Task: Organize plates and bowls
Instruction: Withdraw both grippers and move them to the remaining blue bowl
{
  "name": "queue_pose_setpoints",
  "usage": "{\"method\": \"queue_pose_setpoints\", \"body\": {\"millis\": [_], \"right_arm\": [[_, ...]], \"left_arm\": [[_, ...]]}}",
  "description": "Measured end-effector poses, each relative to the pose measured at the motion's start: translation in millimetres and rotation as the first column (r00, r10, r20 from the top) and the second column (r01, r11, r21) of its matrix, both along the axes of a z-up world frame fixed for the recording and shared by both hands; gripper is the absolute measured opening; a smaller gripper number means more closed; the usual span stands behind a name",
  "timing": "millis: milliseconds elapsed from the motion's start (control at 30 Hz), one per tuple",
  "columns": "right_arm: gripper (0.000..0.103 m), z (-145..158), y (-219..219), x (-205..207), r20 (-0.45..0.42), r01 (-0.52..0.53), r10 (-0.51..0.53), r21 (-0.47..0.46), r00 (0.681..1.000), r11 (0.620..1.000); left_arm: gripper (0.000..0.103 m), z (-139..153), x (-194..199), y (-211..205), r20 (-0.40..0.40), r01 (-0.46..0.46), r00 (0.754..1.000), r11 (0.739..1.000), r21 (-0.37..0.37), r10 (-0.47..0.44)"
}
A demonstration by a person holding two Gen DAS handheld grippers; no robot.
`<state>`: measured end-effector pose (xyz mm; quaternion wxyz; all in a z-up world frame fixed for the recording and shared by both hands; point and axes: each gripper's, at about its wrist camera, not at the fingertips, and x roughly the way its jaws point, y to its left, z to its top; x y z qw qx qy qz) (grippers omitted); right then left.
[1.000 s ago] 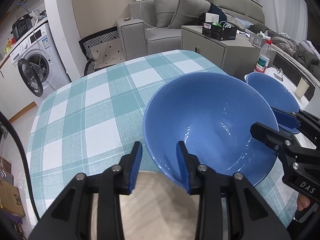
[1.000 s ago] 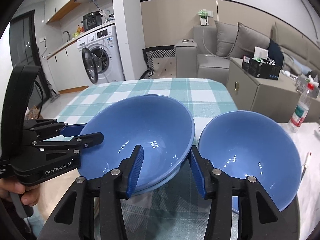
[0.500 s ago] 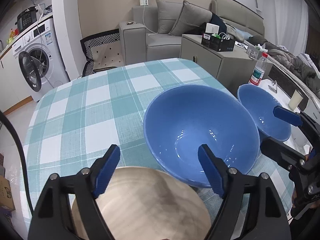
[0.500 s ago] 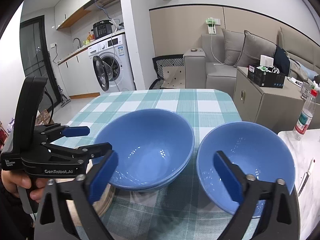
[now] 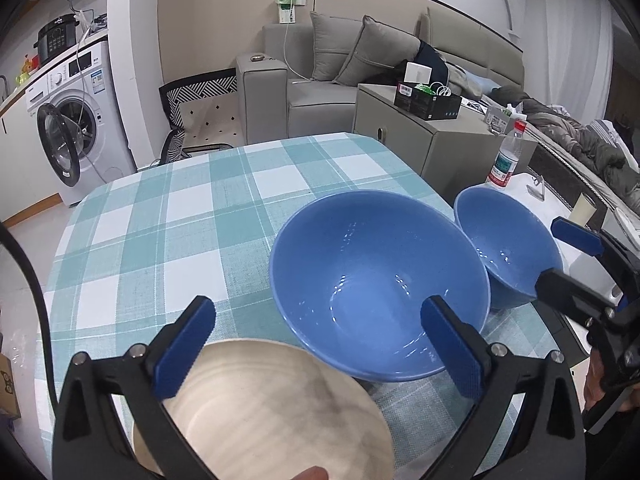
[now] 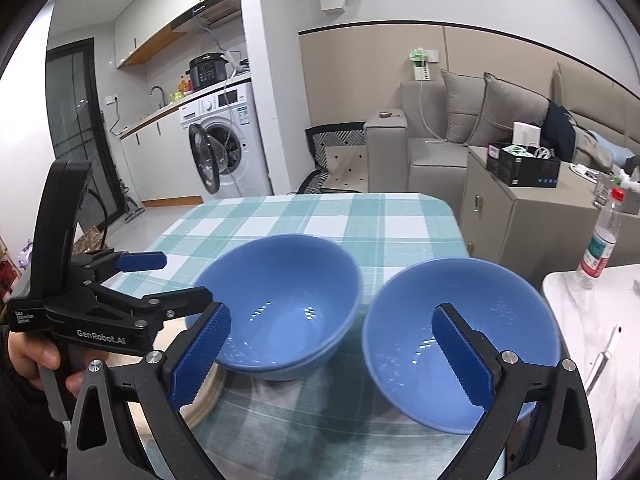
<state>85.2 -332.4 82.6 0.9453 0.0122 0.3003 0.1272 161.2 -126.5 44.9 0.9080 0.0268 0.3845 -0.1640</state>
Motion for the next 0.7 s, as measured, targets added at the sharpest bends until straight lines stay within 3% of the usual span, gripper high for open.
{"method": "queue_pose_setpoints", "body": {"millis": [700], "right_arm": [[0.102,17.7,-81.3,-13.2,-0.008,0.214,-0.214,0.055,0.977,0.975]], "left_arm": [[0.103,13.9,-24.2,-54.3,0.035,0.094,0.995,0.996,-0.003,-0.094]]}}
